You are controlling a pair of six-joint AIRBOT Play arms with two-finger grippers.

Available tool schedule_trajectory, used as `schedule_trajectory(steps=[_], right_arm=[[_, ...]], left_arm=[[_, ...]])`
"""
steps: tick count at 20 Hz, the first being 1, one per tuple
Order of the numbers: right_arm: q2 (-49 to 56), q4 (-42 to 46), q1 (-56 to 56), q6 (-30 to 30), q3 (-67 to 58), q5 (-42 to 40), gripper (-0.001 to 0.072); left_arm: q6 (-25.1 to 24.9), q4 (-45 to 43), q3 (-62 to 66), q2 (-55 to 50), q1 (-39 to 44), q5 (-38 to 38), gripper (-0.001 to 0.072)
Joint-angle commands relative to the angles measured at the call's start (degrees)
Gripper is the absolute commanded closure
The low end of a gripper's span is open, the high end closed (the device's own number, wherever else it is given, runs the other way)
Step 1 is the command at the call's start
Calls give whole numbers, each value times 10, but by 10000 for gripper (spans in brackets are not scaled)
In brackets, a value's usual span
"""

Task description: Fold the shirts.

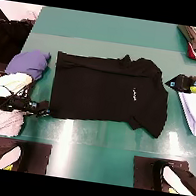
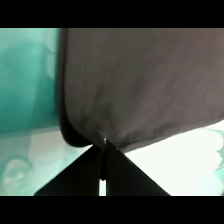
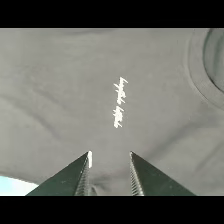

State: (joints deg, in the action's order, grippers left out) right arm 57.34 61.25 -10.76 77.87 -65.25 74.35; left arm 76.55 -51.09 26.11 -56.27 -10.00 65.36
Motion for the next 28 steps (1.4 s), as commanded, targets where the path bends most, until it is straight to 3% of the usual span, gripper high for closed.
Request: schedule_trajectory(steps=[1, 5, 7, 9, 11, 21, 24, 25, 28], right_arm=[[-1, 3, -45, -14, 6, 65, 426], [-24, 3, -167, -26, 128, 69, 413], [-14, 2, -230, -44, 198, 64, 204], [15, -2, -275, -54, 246, 64, 207], [45, -3, -295, -73, 279, 35, 285], [169, -106, -270, -115, 288, -20, 289], [176, -105, -225, -136, 287, -20, 532], [176, -105, -216, -146, 281, -17, 670], [151, -108, -204, -147, 247, 15, 695]], left_arm=[[-1, 5, 30, 2, 0, 1, 685], [-5, -1, 106, 2, 0, 23, 685], [-5, -31, 144, 2, 0, 31, 685], [-4, -60, 177, 2, 0, 38, 685], [-4, -62, 194, 2, 0, 40, 685], [0, -61, 195, 2, 0, 47, 685], [0, -60, 195, 2, 0, 52, 684], [0, -59, 195, 2, 0, 57, 685], [0, -59, 206, 2, 0, 62, 685]])
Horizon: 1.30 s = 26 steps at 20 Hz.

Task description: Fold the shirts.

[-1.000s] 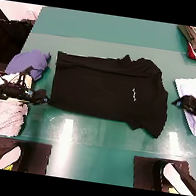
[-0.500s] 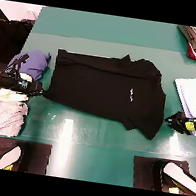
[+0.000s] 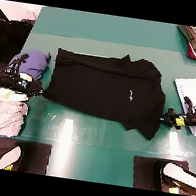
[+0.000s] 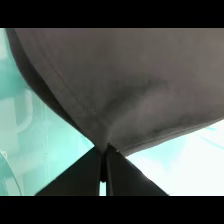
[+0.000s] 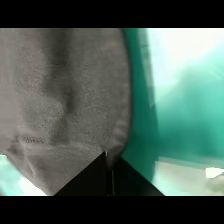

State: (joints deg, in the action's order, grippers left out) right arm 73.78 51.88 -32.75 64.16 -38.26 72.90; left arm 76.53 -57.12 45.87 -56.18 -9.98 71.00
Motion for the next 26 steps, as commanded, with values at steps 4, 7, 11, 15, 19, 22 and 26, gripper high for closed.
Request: schedule_trajectory(steps=[4, 7, 11, 15, 19, 22, 26], right_arm=[[-118, -103, 17, 21, -119, 23, 695], [-188, -179, 32, 21, -239, -29, 695], [-248, -173, 74, 24, -436, -110, 696], [-276, -171, 52, 35, -621, -108, 696], [-300, -158, -44, 79, -736, -69, 696], [-295, -68, -120, 148, -811, -8, 697], [-233, -54, -128, 194, -877, 102, 698]], left_arm=[[2, 1, 156, 1, 0, 3, 685], [15, 2, 326, 1, 0, -3, 685], [15, 3, 564, 1, 0, -17, 685], [16, 5, 782, 1, 0, -18, 685], [32, 15, 830, 51, 0, -52, 685], [30, 20, 831, 86, 0, -57, 686], [33, -4, 764, 89, 0, -35, 686]])
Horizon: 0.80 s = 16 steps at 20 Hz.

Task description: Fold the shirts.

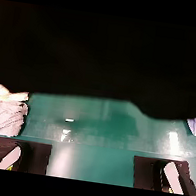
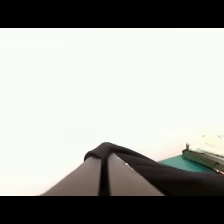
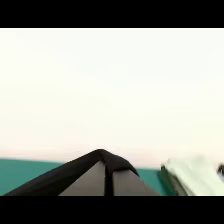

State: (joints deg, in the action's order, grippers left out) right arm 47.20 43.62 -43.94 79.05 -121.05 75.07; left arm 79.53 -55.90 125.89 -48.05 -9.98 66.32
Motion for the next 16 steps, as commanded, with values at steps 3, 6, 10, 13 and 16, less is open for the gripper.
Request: schedule_trajectory(steps=[3, 6, 10, 13, 16], right_arm=[[98, 32, 33, 60, -3, 157, 698], [161, 124, 140, 75, 109, 217, 698], [273, 320, 295, 85, 192, 249, 698], [354, 341, 353, 86, 212, 159, 698], [414, 345, 375, 105, 212, 27, 698]], left_arm=[[15, -15, -190, -14, 0, 41, 686], [15, -9, -301, -84, 0, 136, 685], [15, -6, -390, -196, 0, 167, 685], [-29, 9, -398, -271, 0, 104, 684], [-72, 22, -398, -320, 0, 3, 684]])
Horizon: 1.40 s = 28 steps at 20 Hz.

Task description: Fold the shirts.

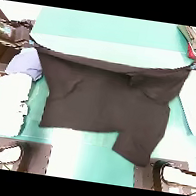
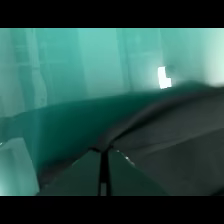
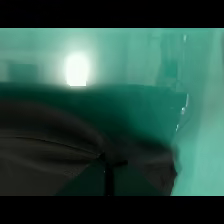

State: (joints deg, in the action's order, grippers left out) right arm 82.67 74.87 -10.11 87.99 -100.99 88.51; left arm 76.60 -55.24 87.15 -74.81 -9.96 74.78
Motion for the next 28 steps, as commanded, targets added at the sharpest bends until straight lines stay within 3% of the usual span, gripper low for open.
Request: schedule_trajectory(steps=[1, 6, 11, 16, 21, 23, 28], right_arm=[[77, 32, 40, 28, 11, -158, 698], [122, 27, 39, 40, 10, -322, 698], [126, 30, 39, 39, 10, -403, 698], [134, 33, 39, 23, 11, -314, 699], [125, 68, 41, 24, 49, -206, 699], [110, 79, 46, 24, 101, -214, 698], [92, 74, 47, 32, 180, -238, 697]], left_arm=[[-57, 25, -11, -66, 0, -118, 684], [-81, 54, -9, -119, 0, -285, 685], [-106, 62, -9, -146, 14, -339, 684], [-110, 32, -9, -155, 29, -283, 684], [-110, -71, -9, -158, 29, -129, 684], [-110, -108, -14, -165, 29, -92, 684], [-110, -103, -57, -179, 29, -92, 684]])
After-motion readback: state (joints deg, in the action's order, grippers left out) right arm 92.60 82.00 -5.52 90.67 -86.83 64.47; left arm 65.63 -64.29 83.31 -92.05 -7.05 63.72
